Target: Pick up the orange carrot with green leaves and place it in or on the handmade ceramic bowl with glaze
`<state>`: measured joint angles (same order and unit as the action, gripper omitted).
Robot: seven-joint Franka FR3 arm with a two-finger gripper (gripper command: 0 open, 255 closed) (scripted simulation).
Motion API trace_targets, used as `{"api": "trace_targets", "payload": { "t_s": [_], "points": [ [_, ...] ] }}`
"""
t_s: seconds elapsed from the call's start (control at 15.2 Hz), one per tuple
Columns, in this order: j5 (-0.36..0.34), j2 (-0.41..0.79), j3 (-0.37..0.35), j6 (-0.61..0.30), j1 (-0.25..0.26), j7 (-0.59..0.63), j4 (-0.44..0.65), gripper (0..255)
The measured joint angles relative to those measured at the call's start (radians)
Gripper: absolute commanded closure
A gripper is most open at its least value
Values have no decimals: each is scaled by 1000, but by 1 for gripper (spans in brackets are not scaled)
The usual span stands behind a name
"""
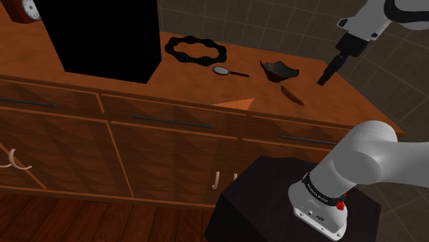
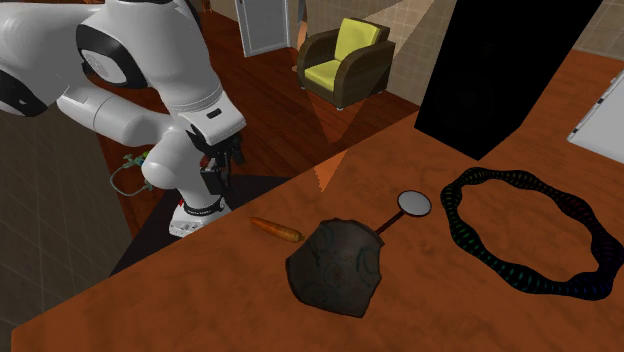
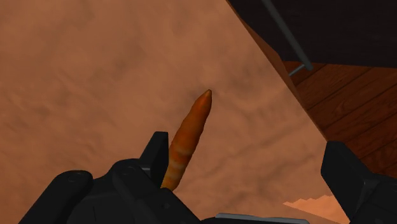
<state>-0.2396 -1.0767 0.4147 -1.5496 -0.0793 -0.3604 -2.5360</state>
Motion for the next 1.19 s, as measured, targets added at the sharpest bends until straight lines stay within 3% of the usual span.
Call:
{"api": "trace_targets", "payload": {
  "t_s": [0.07,0.13,0.73,0.79,0.92,1.19],
  "points": [
    [0,0,0,0,0,0,0,0],
    [0,0,0,0,0,0,0,255],
    [0,0,0,0,0,0,0,255],
    [0,0,0,0,0,0,0,0],
    [0,12,0,-19,-3,16,-7,0],
    [1,113,0,-169,-23,140,-55,0]
  ]
}}
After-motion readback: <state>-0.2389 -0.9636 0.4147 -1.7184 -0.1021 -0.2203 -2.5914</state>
